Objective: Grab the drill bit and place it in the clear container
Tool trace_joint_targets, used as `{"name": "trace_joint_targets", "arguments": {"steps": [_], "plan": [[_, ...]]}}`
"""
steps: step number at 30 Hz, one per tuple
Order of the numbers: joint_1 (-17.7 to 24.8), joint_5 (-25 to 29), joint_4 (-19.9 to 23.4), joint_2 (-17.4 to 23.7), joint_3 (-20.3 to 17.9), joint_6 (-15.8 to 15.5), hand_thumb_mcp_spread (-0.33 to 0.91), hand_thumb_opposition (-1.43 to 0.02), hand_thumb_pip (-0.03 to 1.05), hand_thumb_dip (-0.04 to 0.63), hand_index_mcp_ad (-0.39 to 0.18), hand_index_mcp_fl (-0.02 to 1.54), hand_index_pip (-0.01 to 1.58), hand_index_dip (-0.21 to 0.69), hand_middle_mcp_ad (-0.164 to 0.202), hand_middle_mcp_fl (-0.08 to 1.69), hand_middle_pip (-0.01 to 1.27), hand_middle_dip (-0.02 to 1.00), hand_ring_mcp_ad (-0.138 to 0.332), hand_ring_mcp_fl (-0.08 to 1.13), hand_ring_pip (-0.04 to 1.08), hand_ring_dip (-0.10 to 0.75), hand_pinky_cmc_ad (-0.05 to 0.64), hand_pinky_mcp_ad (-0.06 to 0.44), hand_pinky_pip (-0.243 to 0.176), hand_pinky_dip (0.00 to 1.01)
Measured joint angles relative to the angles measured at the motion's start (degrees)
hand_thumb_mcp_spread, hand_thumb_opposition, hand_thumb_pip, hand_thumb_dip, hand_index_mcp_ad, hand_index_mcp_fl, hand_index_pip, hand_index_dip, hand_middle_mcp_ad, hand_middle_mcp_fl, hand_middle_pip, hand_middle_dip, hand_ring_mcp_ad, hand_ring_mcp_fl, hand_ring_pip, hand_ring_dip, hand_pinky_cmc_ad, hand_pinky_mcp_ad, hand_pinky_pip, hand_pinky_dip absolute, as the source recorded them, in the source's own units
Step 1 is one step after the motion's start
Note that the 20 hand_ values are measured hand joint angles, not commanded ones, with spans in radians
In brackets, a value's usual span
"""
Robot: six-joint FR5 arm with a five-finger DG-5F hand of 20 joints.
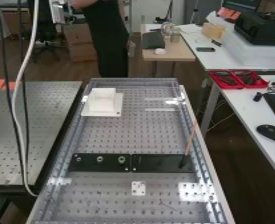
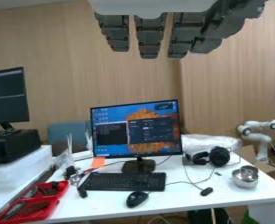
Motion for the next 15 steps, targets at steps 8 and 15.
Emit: {"name": "trace_joint_targets", "arguments": {"steps": [8, 15], "plan": [[-0.39, 1.39, 2.93, -3.24, -2.68, 2.82, 0.09, -0.29, 0.21, 0.016, -0.037, -0.01, 0.04, 0.019, 0.051, 0.05, 0.09, 0.02, 0.099, 0.02, 0.06, 0.012, 0.07, 0.024, -0.012, 0.02], [-0.79, 4.99, 5.32, -5.72, -4.49, 4.75, 0.1, -0.57, 0.24, 0.016, -0.005, 0.0, 0.07, 0.019, 0.061, 0.05, 0.12, 0.02, 0.169, 0.01, 0.09, 0.012, 0.215, 0.108, -0.059, 0.09]]}}
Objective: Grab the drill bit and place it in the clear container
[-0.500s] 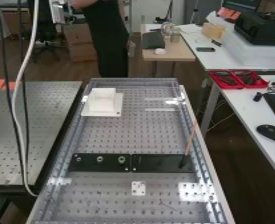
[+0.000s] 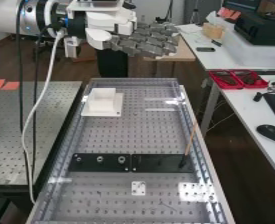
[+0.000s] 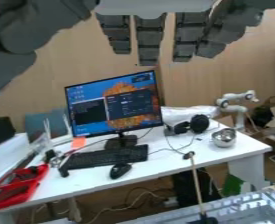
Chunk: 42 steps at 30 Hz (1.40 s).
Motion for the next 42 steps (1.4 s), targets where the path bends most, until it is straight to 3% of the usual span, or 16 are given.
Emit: {"name": "trace_joint_targets", "arguments": {"steps": [5, 7, 13, 19, 24, 26, 33, 42], "plan": [[-0.69, -0.17, 1.63, -2.4, -1.25, 2.24, 0.1, -0.63, 0.29, 0.016, -0.012, 0.03, 0.08, 0.016, 0.079, 0.05, 0.14, 0.02, 0.187, 0.03, 0.09, 0.01, 0.227, 0.136, -0.058, 0.1], [-1.07, 0.76, 2.12, -3.72, -1.68, 3.3, 0.1, -0.65, 0.32, 0.016, -0.007, 0.03, 0.08, 0.044, 0.087, 0.05, 0.14, 0.03, 0.202, 0.03, 0.1, 0.012, 0.248, 0.152, -0.075, 0.1], [-2.21, 2.81, 2.72, -7.76, -2.29, 6.07, 0.12, -0.66, 0.34, 0.016, -0.002, 0.03, 0.08, 0.075, 0.087, 0.05, 0.14, 0.03, 0.204, 0.04, 0.1, 0.012, 0.243, 0.148, -0.075, 0.12], [-3.11, 4.79, 4.41, -10.15, -3.03, 8.31, 0.17, -0.68, 0.4, 0.016, -0.002, 0.12, 0.09, 0.169, 0.087, 0.05, 0.14, 0.03, 0.211, 0.04, 0.1, 0.012, 0.246, 0.155, -0.075, 0.12], [-3.67, 7.66, 9.54, -10.82, -4.99, 10.91, 0.23, -0.72, 0.49, 0.037, -0.005, 0.24, 0.09, 0.269, 0.087, 0.05, 0.14, 0.06, 0.213, 0.04, 0.1, 0.012, 0.246, 0.155, -0.075, 0.13], [-3.81, 8.83, 11.34, -11.09, -5.57, 11.48, 0.24, -0.75, 0.5, 0.051, -0.012, 0.31, 0.09, 0.304, 0.087, 0.14, 0.14, 0.07, 0.209, 0.04, 0.1, 0.012, 0.246, 0.155, -0.075, 0.13], [-4.32, 11.0, 12.4, -14.15, -4.63, 12.02, 0.28, -0.77, 0.56, 0.126, -0.035, 0.4, 0.09, 0.354, 0.087, 0.15, 0.14, 0.11, 0.209, 0.03, 0.1, 0.012, 0.246, 0.157, -0.079, 0.14], [-4.55, 10.31, 12.66, -16.52, -2.95, 10.63, 0.31, -0.77, 0.58, 0.161, -0.082, 0.47, 0.1, 0.356, 0.086, 0.17, 0.13, 0.13, 0.213, 0.03, 0.11, 0.012, 0.248, 0.152, -0.079, 0.14]]}}
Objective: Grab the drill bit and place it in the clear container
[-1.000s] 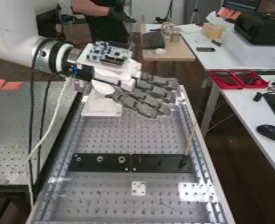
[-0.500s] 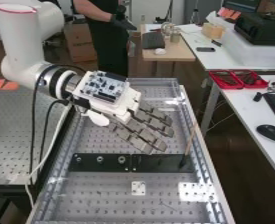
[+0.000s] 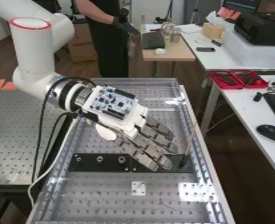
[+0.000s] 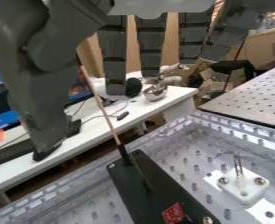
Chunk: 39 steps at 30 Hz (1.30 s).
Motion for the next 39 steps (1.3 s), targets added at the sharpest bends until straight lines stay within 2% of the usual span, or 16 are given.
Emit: {"name": "trace_joint_targets", "arguments": {"steps": [4, 10, 12, 14, 18, 27, 35, 39], "plan": [[-0.11, -0.31, 0.58, -0.61, 0.24, -0.87, 0.33, -0.79, 0.61, 0.178, -0.087, 0.47, 0.19, 0.339, 0.087, 0.18, 0.13, 0.13, 0.215, 0.03, 0.11, 0.016, 0.246, 0.152, -0.079, 0.14], [-0.51, -0.61, 2.62, -2.0, 0.82, -2.26, 0.34, -0.79, 0.63, 0.208, -0.094, 0.44, 0.42, 0.297, 0.086, 0.19, 0.13, 0.14, 0.211, 0.03, 0.1, 0.019, 0.246, 0.152, -0.079, 0.13], [-0.68, -0.79, 2.77, -2.54, 1.27, -2.47, 0.34, -0.79, 0.64, 0.208, -0.094, 0.39, 0.59, 0.283, 0.087, 0.21, 0.13, 0.15, 0.211, 0.03, 0.1, 0.023, 0.25, 0.152, -0.079, 0.13], [-0.81, -0.95, 2.56, -3.07, 1.83, -2.58, 0.35, -0.79, 0.64, 0.22, -0.094, 0.36, 0.7, 0.281, 0.087, 0.21, 0.13, 0.16, 0.211, 0.03, 0.1, 0.023, 0.25, 0.15, -0.079, 0.13], [-1.26, -1.66, 1.82, -4.47, 3.07, -2.69, 0.36, -0.81, 0.64, 0.237, -0.094, 0.33, 0.84, 0.278, 0.087, 0.22, 0.12, 0.16, 0.211, 0.03, 0.1, 0.026, 0.25, 0.15, -0.079, 0.13], [-1.56, -2.27, 3.39, -5.85, 4.11, -3.35, 0.37, -0.81, 0.64, 0.237, -0.094, 0.26, 1.04, 0.267, 0.087, 0.22, 0.13, 0.17, 0.211, 0.03, 0.11, 0.03, 0.25, 0.15, -0.079, 0.13], [-1.86, -2.72, 2.87, -7.35, 5.93, -4.18, 0.42, -0.81, 0.64, 0.237, -0.11, 0.2, 1.17, 0.265, 0.084, 0.24, 0.12, 0.18, 0.211, 0.03, 0.1, 0.031, 0.25, 0.15, -0.079, 0.14], [-1.9, -2.93, 2.24, -7.98, 6.65, -4.87, 0.43, -0.81, 0.58, 0.239, -0.11, 0.17, 1.23, 0.283, 0.082, 0.24, 0.12, 0.19, 0.211, 0.03, 0.11, 0.03, 0.246, 0.15, -0.079, 0.14]]}}
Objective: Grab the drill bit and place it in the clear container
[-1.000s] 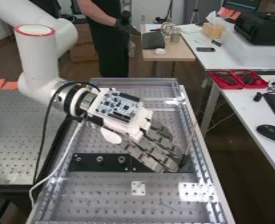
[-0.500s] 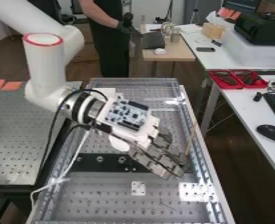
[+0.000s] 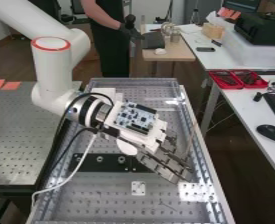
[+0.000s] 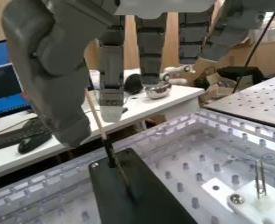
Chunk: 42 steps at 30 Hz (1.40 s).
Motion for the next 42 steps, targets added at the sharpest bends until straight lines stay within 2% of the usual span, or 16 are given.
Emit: {"name": "trace_joint_targets", "arguments": {"steps": [7, 12, 21, 41, 42], "plan": [[0.03, -0.28, -0.58, -1.15, 1.01, -1.11, 0.46, -0.81, 0.54, 0.236, -0.112, 0.12, 1.3, 0.346, 0.082, 0.24, 0.12, 0.2, 0.211, 0.03, 0.1, 0.037, 0.257, 0.152, -0.08, 0.14], [0.03, -0.66, -0.09, -1.7, 1.37, -2.51, 0.47, -0.81, 0.53, 0.236, -0.12, 0.11, 1.33, 0.349, 0.084, 0.24, 0.12, 0.2, 0.211, 0.05, 0.1, 0.035, 0.257, 0.15, -0.079, 0.14], [0.05, -1.67, 0.89, -2.2, 1.68, -6.81, 0.48, -0.81, 0.52, 0.239, -0.129, 0.21, 1.35, 0.349, 0.075, 0.25, 0.12, 0.2, 0.213, 0.05, 0.1, 0.035, 0.272, 0.15, -0.082, 0.14], [-0.03, -2.19, 2.9, -2.88, 1.43, -10.57, 0.51, -0.81, 0.51, 0.239, -0.136, 0.27, 1.34, 0.346, 0.077, 0.27, 0.12, 0.21, 0.208, 0.06, 0.11, 0.047, 0.284, 0.152, -0.079, 0.13], [-0.07, -2.18, 2.96, -2.94, 1.45, -10.77, 0.51, -0.81, 0.51, 0.239, -0.133, 0.27, 1.34, 0.346, 0.065, 0.27, 0.12, 0.21, 0.206, 0.06, 0.11, 0.047, 0.284, 0.152, -0.079, 0.13]]}}
